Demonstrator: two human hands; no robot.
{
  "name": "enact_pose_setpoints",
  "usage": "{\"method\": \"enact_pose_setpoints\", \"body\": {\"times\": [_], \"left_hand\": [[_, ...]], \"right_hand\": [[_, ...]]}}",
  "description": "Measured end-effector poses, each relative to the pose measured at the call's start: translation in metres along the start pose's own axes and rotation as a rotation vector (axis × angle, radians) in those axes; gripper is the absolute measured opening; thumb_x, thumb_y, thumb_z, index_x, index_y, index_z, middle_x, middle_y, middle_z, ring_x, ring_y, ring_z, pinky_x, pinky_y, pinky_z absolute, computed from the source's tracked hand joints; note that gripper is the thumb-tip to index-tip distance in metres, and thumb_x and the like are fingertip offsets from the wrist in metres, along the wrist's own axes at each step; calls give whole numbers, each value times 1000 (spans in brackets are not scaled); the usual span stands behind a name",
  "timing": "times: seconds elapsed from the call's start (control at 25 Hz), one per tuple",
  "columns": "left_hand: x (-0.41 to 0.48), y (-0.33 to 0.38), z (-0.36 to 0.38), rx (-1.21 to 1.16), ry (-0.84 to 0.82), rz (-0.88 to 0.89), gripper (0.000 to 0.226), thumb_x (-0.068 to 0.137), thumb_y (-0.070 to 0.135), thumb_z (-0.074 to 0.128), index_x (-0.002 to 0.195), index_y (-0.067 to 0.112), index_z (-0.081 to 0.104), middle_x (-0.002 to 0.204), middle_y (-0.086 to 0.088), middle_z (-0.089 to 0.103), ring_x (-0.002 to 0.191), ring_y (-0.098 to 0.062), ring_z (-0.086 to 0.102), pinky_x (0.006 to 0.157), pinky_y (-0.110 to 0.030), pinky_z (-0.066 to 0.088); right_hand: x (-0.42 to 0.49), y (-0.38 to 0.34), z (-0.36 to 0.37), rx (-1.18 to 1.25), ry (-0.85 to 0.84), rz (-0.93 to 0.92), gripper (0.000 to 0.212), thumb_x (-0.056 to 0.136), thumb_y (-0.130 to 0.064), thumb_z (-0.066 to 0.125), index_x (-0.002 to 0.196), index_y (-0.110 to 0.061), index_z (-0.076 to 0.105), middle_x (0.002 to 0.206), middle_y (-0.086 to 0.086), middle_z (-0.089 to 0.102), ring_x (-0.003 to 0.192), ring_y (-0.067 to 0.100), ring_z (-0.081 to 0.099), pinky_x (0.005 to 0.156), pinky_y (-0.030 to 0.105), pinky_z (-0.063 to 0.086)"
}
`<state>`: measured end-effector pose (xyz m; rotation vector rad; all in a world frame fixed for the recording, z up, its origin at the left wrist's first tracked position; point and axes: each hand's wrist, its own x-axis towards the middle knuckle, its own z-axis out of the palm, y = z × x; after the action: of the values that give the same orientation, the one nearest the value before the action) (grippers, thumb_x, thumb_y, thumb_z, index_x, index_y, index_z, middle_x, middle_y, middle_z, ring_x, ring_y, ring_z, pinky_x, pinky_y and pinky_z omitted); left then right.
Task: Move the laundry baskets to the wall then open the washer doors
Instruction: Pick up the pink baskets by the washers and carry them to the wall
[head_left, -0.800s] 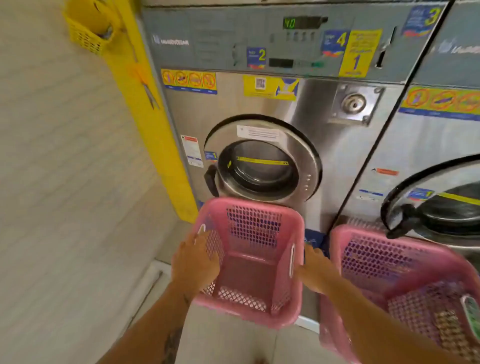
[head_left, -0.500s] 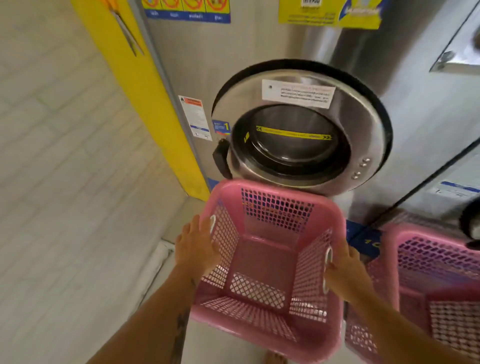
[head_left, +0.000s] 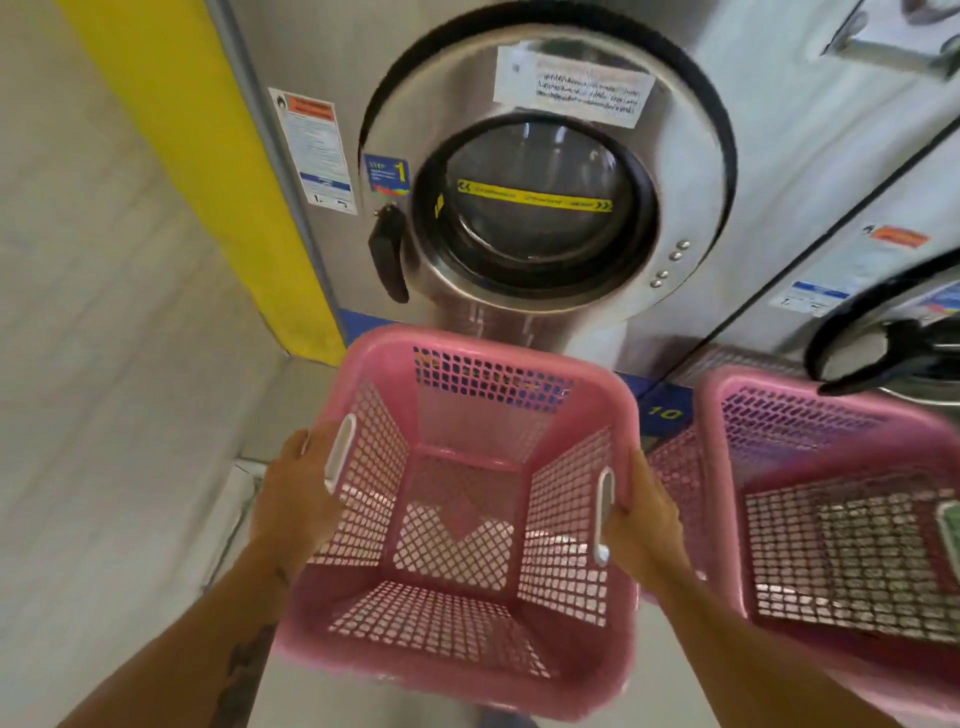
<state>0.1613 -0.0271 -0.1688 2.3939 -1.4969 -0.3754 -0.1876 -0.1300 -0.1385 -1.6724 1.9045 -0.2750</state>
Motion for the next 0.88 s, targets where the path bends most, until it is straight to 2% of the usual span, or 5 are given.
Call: {"method": "enact_pose_setpoints", "body": {"times": [0.16,0.32,0.6,0.76,0.88], "left_hand": [[-77,-38,-23,-103,-22,-104,52,86,16,58,131,40,51,95,-3,61,80,-30,64,67,-38,55],[-142,-79,-21,-150,-71,-167,74,79,2,57,138,43,44,100,6,56,77,-16,58,66,-26,50],[-194,-139,30,-284,-170,-366,54,72,-2,55,121,21,59,101,1,57,86,-19,62,66,-33,57],[-221,-155,67,-273,-244,-411,69,72,-1,56,133,31,53,102,7,58,75,-7,58,50,-7,39],[-235,-161,80,-307,-330,-416,71,75,1,55,136,37,45,108,9,62,81,-7,65,55,-17,54]], "right_hand": [[-71,0,14,-13,-17,5,69,78,-7,50,138,-35,30,110,12,63,96,38,63,71,39,46],[-125,11,57,9,-120,77,77,73,-1,54,143,-21,30,124,12,61,92,30,63,66,33,47],[-160,61,143,52,-285,207,44,79,-13,59,118,-21,39,85,-8,60,68,9,57,47,22,39],[-171,91,172,67,-318,237,52,75,-12,59,120,-24,38,94,-3,62,70,9,54,48,22,37],[-176,105,178,59,-380,215,67,73,-10,65,129,-23,30,102,-7,60,78,12,59,53,25,46]]}}
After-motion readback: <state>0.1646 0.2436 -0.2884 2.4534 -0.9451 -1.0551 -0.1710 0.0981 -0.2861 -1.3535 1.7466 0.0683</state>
